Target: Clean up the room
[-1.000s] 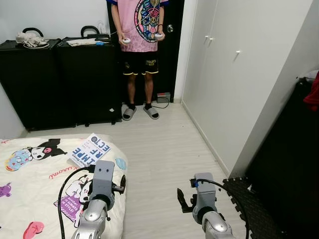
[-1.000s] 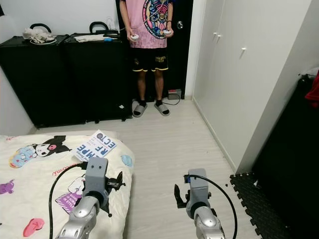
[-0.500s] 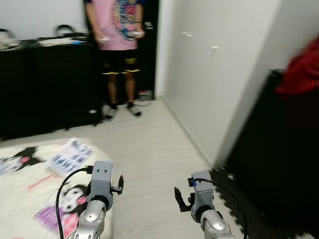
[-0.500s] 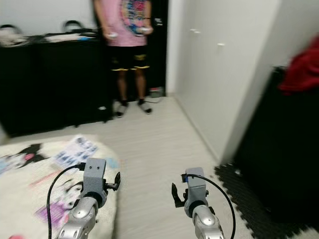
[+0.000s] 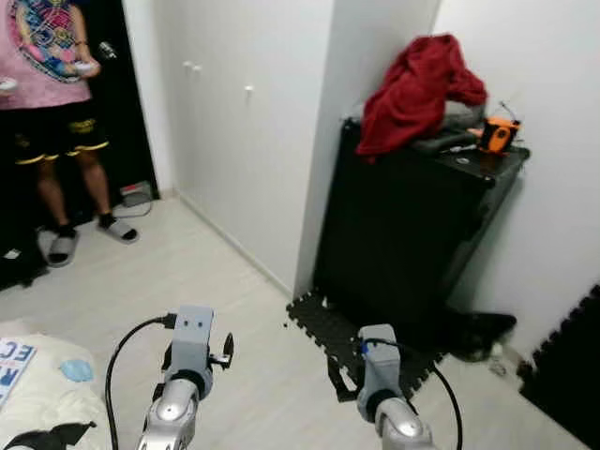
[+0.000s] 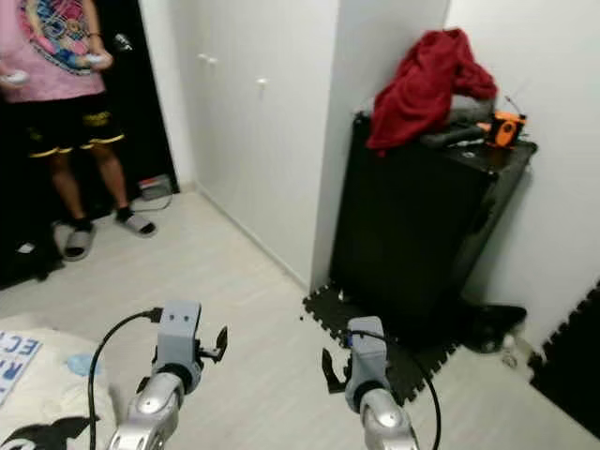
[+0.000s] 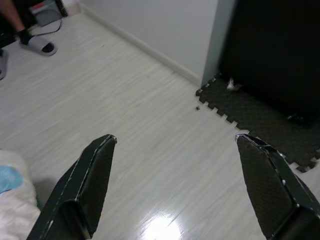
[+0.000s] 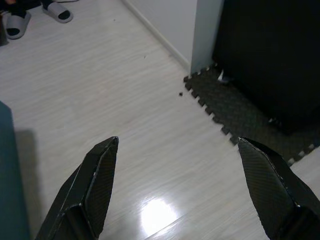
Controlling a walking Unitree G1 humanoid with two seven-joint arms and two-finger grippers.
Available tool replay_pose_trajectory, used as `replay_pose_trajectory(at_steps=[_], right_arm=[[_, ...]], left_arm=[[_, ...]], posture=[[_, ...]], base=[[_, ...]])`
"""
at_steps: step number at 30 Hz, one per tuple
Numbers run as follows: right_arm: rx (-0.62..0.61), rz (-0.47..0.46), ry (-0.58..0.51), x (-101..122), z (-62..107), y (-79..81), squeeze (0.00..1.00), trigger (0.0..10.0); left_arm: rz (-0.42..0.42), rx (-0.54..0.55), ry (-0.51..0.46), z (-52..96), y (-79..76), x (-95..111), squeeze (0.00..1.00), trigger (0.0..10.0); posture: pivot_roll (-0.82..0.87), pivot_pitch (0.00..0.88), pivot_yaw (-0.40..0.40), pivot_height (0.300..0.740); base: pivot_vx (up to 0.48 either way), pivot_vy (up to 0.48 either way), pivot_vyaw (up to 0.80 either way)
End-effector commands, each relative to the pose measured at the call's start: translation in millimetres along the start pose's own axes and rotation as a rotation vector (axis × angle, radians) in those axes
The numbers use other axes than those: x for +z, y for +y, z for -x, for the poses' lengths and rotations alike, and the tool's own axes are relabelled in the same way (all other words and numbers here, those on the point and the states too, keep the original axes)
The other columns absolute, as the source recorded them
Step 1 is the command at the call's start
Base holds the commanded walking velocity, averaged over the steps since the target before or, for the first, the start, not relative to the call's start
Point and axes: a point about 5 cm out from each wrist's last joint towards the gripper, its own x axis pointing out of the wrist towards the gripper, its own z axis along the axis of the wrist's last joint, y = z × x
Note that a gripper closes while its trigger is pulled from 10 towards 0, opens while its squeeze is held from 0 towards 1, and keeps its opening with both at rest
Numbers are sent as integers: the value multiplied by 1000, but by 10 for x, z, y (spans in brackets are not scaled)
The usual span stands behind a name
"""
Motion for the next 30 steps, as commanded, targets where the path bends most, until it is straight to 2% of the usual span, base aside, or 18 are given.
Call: replay_pose_trajectory(at_steps=[1,7,12,18,19,24,27,30], right_arm=[[-14,-1,12,-24,13,-58,0,10000],[-18,1,30,-35,-1,-47,0,10000],[-48,39,96,-116,-4,-75,0,10000],[-74,72,130,-188,16,-127,0,10000],[-88,85,144,-216,25,-156,0,10000],[-153,84,171,-258,42,-261,0,10000],[-221,29,204,-299,60,-366,0,10000],[-223,20,256,-369,78,-374,0,10000]], left_arm=[[-8,-9,1,9,-26,0,0,10000],[-29,-21,-1,19,-41,-5,0,10000],[-72,-43,48,60,-50,-127,0,10000],[-111,-53,139,144,-13,-368,0,10000],[-119,-50,185,183,11,-472,0,10000],[-93,-7,259,247,97,-632,0,10000],[-54,28,294,276,162,-706,0,10000],[-62,31,335,295,176,-769,0,10000]], posture=[[-3,15,-41,740],[0,12,-35,740],[4,10,-34,740],[2,5,-29,740],[0,3,-25,740],[-1,0,-17,740],[1,0,-15,740],[1,0,-13,740]], base=[[0,0,-800],[0,0,-800],[0,0,-800],[0,0,-800],[0,0,-800],[0,0,-800],[0,0,-800],[0,0,-800]])
